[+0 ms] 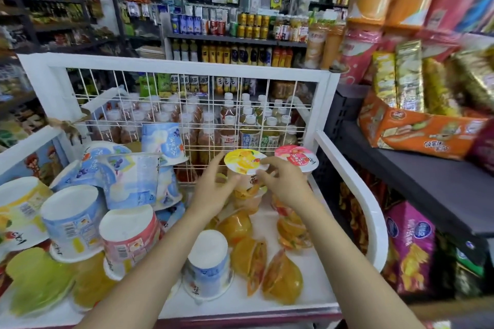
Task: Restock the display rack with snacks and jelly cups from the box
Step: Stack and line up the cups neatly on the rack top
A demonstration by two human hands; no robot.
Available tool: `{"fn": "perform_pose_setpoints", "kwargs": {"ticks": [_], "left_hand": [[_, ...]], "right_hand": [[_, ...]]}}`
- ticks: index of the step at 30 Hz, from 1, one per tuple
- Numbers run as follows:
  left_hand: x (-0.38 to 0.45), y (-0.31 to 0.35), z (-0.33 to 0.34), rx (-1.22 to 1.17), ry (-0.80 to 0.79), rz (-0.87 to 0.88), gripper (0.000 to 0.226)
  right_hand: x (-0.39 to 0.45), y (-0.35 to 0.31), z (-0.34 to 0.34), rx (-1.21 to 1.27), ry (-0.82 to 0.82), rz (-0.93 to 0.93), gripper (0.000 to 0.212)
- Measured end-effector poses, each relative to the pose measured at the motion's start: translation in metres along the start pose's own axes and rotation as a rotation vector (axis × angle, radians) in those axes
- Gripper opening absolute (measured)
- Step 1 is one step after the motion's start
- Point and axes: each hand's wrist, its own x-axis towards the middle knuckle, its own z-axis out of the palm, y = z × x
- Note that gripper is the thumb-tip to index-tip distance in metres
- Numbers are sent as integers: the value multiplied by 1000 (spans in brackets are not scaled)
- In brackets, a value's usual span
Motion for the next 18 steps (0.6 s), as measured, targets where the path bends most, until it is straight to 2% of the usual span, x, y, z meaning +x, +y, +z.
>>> {"fn": "perform_pose_setpoints", "kwargs": {"ticks": [6,11,15,18], "left_hand": [[3,-7,5,-52,-52,-17,50],[9,-6,13,-38,-74,-10,53],[9,-8,9,35,-153,20,58],[-5,-5,0,118,-162,31,65]], "right_hand": [[1,9,9,31,3,-41,45],[3,10,12,53,-27,-13,62],[5,6,12,87,-13,8,50],[1,5,11,-31,44,3,46]]}}
